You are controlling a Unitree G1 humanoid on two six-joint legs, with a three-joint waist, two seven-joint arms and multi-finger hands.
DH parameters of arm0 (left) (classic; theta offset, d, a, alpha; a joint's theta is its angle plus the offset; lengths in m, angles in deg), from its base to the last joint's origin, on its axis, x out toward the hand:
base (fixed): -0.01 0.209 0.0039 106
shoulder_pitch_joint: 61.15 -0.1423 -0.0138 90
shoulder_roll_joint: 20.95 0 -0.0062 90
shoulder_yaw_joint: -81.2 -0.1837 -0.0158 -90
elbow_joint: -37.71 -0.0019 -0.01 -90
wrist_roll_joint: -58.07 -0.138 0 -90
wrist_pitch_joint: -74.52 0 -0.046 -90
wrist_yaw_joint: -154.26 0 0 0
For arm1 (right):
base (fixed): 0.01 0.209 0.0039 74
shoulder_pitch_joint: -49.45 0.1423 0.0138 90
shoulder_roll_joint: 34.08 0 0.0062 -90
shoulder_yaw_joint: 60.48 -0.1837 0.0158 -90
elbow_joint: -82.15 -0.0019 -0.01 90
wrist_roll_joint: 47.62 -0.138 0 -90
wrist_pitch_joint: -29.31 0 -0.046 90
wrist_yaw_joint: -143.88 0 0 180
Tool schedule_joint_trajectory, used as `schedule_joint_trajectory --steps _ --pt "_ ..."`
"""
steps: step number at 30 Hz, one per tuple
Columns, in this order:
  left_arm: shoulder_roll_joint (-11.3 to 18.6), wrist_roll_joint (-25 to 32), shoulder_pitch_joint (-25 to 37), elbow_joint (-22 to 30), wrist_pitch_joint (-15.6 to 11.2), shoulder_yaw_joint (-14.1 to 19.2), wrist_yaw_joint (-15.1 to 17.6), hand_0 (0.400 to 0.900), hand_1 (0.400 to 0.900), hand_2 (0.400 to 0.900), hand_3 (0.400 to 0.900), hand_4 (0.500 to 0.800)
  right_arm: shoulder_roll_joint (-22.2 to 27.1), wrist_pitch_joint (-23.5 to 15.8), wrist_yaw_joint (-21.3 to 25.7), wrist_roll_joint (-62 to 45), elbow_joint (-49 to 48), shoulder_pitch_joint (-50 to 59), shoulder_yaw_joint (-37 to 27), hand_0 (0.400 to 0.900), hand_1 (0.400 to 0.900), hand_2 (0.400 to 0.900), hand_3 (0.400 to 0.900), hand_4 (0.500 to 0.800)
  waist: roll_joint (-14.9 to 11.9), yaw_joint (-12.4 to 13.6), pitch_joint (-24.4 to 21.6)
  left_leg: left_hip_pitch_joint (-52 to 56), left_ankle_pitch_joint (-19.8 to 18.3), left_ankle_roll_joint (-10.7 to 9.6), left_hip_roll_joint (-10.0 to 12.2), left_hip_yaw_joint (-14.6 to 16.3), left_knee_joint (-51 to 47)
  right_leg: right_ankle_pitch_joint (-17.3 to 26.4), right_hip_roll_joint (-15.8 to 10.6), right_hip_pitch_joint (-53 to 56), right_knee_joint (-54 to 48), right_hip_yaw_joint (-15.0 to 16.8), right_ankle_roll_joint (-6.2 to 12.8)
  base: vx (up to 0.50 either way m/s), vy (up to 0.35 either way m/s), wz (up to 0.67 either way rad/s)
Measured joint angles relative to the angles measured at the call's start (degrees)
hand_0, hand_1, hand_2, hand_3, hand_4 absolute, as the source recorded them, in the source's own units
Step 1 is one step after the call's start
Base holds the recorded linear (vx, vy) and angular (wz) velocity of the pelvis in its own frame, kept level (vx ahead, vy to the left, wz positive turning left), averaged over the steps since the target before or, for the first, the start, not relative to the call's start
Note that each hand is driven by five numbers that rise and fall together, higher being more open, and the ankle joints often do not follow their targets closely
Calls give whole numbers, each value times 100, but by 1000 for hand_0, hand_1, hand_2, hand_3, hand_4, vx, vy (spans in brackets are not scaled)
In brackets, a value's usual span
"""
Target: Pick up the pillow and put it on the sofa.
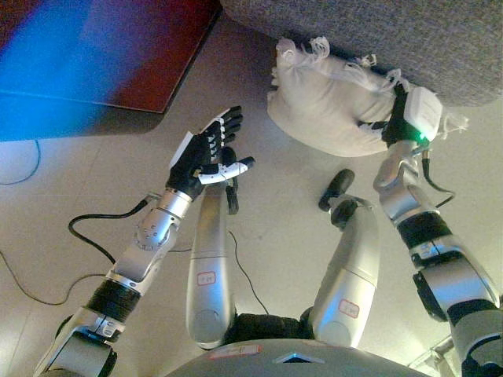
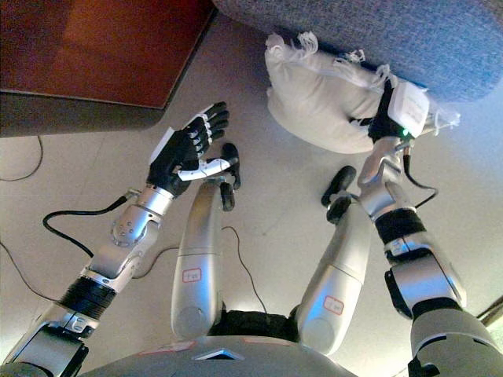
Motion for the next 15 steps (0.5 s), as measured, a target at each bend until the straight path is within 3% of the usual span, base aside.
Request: schedule_joint_trajectory --steps 7,8,9,10,15 --pt "-7 77 310 -17 -59 -113 64 900 900 900 900 800 51 272 333 -415 943 845 340 900 900 900 900 800 82 137 -2 -509 -13 10 -68 -69 351 -100 -119 -522 448 93 -30 -27 58 14" --pt "-7 86 347 -18 -76 -147 67 900 900 900 900 800 48 364 374 -461 1065 927 355 863 863 863 863 778 90 197 -1 -562 -13 10 -82 -82 376 -114 -140 -571 504 95 -40 -19 24 16" --pt "-8 91 354 -18 -106 -158 65 900 900 900 900 800 40 491 349 -552 1170 1045 397 863 863 863 863 778 94 206 -3 -614 -13 10 -107 -87 393 -137 -193 -631 573 94 -43 -17 29 18" --pt "-9 95 353 -18 -121 -160 66 900 900 900 900 800 28 598 313 -646 1321 1194 412 400 400 400 400 500 110 213 -6 -683 -13 10 -119 -103 434 -166 -224 -691 645 94 -48 -10 36 19" --pt "-16 191 350 -28 -120 -232 32 900 900 900 900 800 82 784 -102 -1091 1894 1670 443 400 400 400 400 500 117 360 -6 -834 -13 10 -184 -129 403 -185 -300 -813 695 77 -55 5 24 11"
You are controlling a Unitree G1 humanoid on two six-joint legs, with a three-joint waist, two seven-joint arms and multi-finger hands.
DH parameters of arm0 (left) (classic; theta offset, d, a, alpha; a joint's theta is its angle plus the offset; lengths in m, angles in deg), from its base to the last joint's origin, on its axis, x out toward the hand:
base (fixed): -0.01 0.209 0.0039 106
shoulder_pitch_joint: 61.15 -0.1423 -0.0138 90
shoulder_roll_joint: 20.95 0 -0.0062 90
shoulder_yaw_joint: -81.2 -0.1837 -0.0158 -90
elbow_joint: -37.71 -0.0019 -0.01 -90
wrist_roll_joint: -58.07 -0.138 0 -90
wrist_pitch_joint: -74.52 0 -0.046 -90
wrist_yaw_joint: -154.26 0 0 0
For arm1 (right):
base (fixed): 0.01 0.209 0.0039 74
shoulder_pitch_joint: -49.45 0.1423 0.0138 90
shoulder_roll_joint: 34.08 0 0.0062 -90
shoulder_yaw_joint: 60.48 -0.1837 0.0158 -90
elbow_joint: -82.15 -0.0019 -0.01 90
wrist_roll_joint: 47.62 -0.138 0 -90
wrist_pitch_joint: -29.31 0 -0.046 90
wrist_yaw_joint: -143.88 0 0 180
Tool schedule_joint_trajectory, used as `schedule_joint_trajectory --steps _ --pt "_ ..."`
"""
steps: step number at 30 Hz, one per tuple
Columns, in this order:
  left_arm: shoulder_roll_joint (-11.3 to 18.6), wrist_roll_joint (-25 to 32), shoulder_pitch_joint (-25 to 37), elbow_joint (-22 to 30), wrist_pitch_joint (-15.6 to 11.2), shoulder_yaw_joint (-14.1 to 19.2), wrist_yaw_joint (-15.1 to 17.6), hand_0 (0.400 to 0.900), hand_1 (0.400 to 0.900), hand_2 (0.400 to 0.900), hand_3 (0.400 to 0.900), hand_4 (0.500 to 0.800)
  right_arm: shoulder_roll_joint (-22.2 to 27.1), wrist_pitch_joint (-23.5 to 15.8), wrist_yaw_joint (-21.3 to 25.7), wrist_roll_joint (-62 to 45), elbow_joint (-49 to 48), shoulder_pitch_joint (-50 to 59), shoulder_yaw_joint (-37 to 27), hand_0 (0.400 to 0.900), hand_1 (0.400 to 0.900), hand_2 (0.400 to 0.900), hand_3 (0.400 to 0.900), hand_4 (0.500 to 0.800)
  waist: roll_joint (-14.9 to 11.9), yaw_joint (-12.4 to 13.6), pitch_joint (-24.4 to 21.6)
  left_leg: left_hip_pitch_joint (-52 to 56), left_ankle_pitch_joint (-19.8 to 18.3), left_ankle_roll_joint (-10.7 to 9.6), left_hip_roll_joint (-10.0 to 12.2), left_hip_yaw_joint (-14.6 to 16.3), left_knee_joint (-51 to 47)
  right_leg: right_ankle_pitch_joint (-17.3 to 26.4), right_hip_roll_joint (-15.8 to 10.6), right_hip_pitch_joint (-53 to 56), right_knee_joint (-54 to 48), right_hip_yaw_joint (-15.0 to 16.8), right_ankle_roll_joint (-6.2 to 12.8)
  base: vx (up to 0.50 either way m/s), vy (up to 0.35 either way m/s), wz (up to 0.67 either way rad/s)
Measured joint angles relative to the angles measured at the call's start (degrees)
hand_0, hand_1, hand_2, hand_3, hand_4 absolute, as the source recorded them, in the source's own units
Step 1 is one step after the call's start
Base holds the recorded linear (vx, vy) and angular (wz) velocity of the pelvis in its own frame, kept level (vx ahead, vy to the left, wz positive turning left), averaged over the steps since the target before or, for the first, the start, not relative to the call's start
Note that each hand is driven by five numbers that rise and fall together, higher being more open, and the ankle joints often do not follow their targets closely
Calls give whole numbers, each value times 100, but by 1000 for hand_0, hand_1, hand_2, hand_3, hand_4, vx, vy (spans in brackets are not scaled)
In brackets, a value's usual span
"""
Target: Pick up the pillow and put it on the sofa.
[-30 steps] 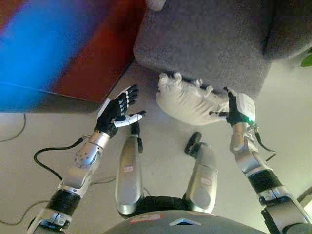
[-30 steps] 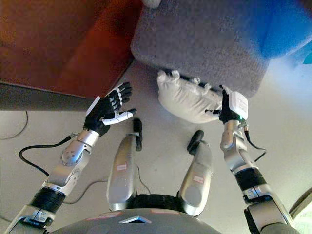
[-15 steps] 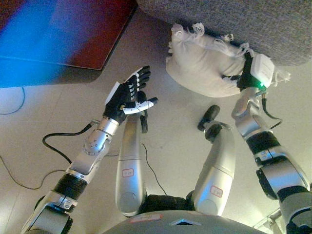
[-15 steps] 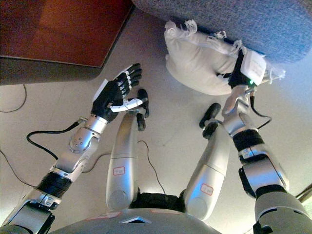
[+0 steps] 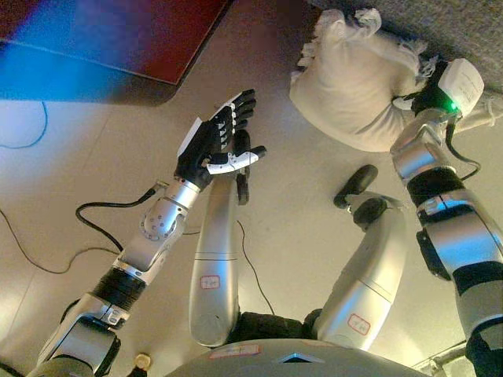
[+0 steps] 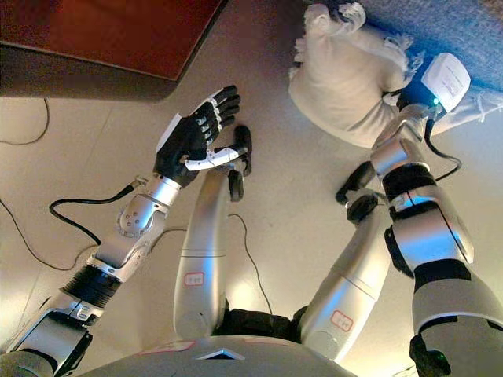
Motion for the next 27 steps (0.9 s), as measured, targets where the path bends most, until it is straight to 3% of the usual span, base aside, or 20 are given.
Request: schedule_joint_trajectory --steps 4,15,27 --pt "-1 47 -42 1 -1 29 -36 900 900 900 900 800 240 13 -50 -193 43 -1 -15 400 400 400 400 500 -1 167 -1 0 1 -1 -24 -20 -160 0 -2 27 -109 -72 0 0 -10 0" --pt "-142 46 -123 5 2 16 -64 900 900 900 900 800 52 -19 64 -601 -147 -330 -73 400 400 400 400 500 -2 144 -1 463 33 17 55 -77 -284 23 16 676 -437 -389 -30 -13 -24 -7" --pt "-414 120 -68 -34 203 83 274 900 900 900 900 800 -432 -209 336 -891 -715 -1394 -296 400 400 400 400 500 -15 155 2 2222 489 -136 113 33 -2022 314 322 2441 -2012 -976 126 -12 -30 3"
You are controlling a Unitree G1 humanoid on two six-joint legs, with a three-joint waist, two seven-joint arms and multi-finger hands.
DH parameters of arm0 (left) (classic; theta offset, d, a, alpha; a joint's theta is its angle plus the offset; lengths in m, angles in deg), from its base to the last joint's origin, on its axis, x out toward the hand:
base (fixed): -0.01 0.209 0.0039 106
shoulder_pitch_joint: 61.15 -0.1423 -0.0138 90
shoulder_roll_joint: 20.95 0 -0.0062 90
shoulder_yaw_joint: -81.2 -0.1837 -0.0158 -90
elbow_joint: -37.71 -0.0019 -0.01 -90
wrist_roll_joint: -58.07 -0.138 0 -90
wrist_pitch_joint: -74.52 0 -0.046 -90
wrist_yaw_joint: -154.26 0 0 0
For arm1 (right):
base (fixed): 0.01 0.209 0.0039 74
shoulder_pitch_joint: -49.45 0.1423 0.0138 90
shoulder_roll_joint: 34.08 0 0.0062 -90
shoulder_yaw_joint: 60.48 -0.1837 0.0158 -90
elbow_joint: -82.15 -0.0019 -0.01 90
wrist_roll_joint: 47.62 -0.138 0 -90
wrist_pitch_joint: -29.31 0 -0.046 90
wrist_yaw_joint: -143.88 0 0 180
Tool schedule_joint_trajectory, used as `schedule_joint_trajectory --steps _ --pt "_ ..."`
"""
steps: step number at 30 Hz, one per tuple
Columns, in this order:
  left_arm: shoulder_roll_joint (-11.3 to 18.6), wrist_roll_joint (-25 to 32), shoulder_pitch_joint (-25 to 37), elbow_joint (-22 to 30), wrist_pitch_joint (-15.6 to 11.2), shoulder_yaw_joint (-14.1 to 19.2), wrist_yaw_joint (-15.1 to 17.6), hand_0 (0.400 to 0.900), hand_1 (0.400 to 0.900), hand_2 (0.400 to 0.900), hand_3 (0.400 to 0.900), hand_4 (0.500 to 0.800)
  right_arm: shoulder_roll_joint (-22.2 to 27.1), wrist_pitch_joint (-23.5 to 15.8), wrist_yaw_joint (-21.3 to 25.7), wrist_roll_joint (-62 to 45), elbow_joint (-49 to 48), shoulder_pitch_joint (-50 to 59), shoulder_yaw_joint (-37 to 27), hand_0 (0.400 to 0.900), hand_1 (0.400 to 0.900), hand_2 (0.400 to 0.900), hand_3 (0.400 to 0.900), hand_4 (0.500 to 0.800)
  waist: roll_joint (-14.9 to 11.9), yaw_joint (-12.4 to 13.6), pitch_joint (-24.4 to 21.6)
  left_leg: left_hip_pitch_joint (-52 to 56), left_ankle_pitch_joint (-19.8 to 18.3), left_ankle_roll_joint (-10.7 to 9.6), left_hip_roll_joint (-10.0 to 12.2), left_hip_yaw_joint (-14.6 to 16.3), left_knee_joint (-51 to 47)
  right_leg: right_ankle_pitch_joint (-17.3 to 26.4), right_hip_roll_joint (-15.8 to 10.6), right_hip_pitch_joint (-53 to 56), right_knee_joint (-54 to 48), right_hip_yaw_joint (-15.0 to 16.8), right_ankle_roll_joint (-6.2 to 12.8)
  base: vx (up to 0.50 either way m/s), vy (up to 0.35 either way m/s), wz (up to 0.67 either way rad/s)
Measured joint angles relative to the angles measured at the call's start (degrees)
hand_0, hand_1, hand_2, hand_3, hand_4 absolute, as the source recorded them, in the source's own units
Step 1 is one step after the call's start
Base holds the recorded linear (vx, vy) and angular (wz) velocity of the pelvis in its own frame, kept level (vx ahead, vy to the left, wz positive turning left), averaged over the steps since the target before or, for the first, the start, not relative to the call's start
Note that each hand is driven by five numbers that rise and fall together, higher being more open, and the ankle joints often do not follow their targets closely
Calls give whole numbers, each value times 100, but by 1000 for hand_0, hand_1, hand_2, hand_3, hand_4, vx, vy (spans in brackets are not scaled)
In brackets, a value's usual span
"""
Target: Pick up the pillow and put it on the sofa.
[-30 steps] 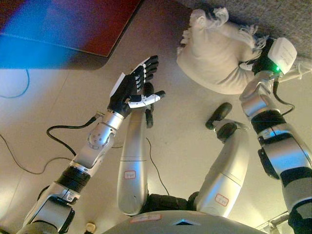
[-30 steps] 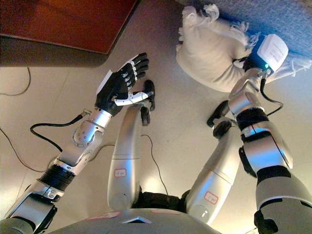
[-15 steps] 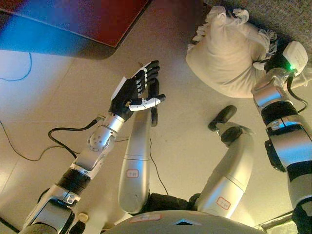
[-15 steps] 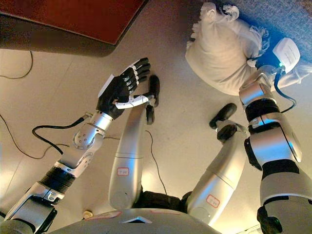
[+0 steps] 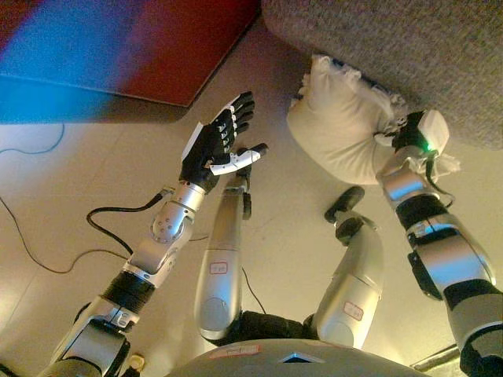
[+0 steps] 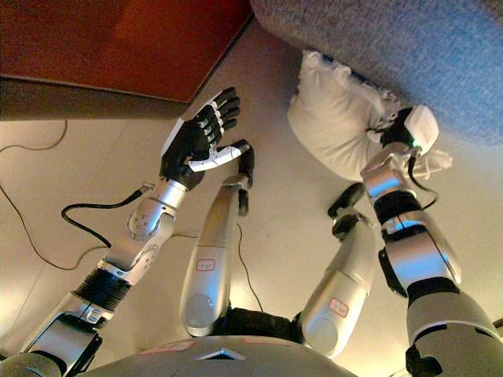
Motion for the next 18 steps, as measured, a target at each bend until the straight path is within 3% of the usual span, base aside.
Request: schedule_joint_trajectory --steps 7,11,18 --pt "-132 436 -150 -94 344 178 209 900 900 900 900 800 -90 -78 238 87 -1232 -1170 -99 400 400 400 400 500 -29 -15 2 1375 447 -52 -20 21 -1299 170 166 1335 -854 -401 50 36 8 11" --pt "-169 489 -210 -90 546 299 400 900 900 900 900 800 -122 -55 377 356 -1915 -1724 -242 400 400 400 400 500 -107 -77 -17 1817 549 -46 -52 24 -1657 234 256 1807 -1169 -471 117 84 29 5" --pt "-254 552 -640 -54 945 696 400 900 900 900 900 800 -325 -133 370 1043 -3094 -3124 -499 400 400 400 400 500 -327 -204 -90 2919 583 -27 -123 127 -2197 539 468 3183 -2240 -562 324 147 43 -5"
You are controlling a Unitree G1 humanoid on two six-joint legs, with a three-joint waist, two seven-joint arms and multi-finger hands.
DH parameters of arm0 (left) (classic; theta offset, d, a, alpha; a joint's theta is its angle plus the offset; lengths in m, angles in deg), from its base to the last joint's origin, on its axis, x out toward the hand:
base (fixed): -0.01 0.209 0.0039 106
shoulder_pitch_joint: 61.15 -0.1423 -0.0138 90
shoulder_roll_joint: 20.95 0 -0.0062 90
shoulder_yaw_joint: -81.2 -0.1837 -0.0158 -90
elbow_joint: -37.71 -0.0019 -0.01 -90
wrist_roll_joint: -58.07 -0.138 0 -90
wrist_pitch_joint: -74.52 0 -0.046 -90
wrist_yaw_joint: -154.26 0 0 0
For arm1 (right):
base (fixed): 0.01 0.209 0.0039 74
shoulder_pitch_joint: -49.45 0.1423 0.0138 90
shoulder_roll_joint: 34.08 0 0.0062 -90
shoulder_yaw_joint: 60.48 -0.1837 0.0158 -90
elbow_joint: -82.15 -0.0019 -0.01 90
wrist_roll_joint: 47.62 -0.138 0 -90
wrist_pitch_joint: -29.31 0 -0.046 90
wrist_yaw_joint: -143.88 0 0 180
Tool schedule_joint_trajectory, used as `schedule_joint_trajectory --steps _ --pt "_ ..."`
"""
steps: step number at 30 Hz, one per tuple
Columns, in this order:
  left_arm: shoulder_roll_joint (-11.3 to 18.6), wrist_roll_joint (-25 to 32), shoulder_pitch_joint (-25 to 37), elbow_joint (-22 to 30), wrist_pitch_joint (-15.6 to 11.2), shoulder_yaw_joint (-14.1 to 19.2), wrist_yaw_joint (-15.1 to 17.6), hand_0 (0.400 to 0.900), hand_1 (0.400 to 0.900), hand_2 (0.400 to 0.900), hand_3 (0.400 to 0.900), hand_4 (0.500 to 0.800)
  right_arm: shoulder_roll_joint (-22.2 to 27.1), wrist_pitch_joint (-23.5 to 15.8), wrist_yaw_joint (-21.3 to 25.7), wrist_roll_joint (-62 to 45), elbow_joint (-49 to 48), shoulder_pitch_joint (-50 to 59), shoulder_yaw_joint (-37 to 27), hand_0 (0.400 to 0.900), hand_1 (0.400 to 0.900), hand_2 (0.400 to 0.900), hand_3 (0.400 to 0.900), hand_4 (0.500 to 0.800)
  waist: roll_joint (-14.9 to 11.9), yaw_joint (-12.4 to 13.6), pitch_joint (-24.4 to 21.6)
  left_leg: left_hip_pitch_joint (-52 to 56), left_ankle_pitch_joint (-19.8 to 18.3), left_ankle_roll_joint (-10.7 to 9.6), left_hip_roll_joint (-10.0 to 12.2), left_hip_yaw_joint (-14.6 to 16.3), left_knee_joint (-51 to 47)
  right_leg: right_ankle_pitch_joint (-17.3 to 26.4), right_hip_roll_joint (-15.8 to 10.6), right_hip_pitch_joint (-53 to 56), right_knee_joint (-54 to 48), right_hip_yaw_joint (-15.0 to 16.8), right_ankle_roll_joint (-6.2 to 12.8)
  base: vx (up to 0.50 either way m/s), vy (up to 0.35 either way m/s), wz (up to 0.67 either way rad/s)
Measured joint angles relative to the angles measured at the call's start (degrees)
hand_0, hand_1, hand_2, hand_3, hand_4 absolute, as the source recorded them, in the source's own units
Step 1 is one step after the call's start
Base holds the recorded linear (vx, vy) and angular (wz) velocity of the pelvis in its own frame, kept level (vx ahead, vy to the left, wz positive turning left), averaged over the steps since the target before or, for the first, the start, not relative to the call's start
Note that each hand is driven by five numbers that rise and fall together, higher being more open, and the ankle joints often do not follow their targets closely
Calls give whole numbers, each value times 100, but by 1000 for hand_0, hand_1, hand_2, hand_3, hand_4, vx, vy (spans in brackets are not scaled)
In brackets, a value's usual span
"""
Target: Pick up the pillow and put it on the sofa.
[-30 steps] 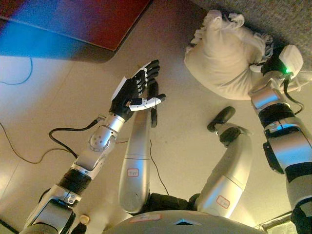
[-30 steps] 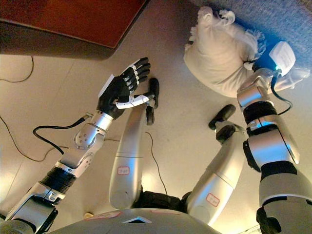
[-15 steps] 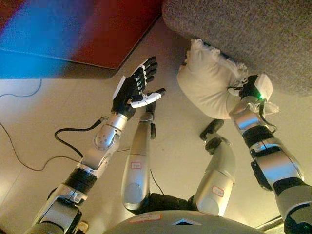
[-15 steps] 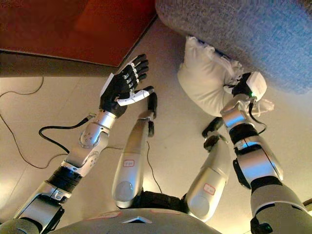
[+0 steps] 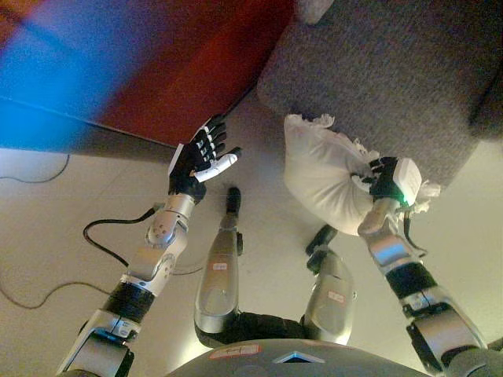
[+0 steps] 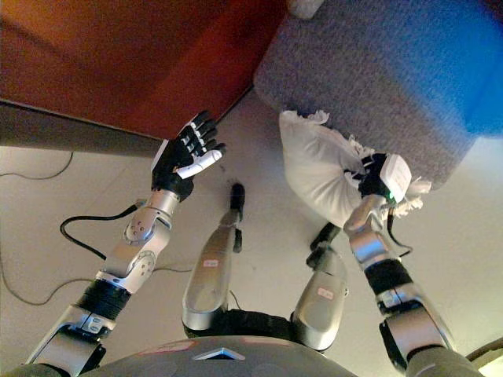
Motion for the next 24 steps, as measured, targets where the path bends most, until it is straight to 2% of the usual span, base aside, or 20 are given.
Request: schedule_joint_trajectory --steps 1,5,11,13,16,20,24 --pt "-24 0 -62 3 159 133 -3 900 900 900 900 800 -12 -63 -57 152 -231 -238 -40 400 400 400 400 500 -73 4 -17 267 5 -4 -1 36 -118 91 59 313 -249 -5 24 165 80 -11" --pt "-24 -4 -301 57 415 414 11 900 900 900 900 800 -134 -206 -247 590 -879 -723 -240 400 400 400 400 500 -333 -128 -189 787 -17 -7 -10 112 -342 156 117 824 -536 39 40 174 85 -14" --pt "-2 -17 -717 65 763 451 53 900 900 900 900 800 -147 -648 -506 1094 -1696 -1384 -527 400 400 400 400 500 -808 -285 -909 1459 -117 -30 -4 356 -651 245 129 1200 -596 309 -24 84 73 -19" --pt "-1 -16 -826 68 886 452 84 900 900 900 900 800 -138 -898 -509 1115 -1869 -1570 -649 400 400 400 400 500 -866 -311 -1126 1722 -113 -22 -2 484 -797 331 131 1301 -601 409 -29 36 60 -21" --pt "-2 -15 -974 67 931 484 123 900 900 900 900 800 -124 -1154 -510 1160 -2058 -1751 -775 400 400 400 400 500 -895 -437 -1416 1917 -97 -4 -2 581 -1001 434 145 1317 -591 518 -23 8 44 -19" --pt "-6 -14 -1005 67 1083 548 126 900 900 900 900 800 -22 -1443 -532 1015 -2211 -1777 -952 400 400 400 400 500 -891 -456 -1549 2130 -67 15 2 597 -1138 554 184 1323 -577 603 -7 7 45 -17" --pt "-13 -16 -1028 67 1089 560 124 900 900 900 900 800 66 -1720 -635 715 -2218 -1779 -1200 400 400 400 400 500 -922 -452 -1648 2180 -68 13 42 596 -1137 555 227 1324 -619 585 -4 53 -11 -11"
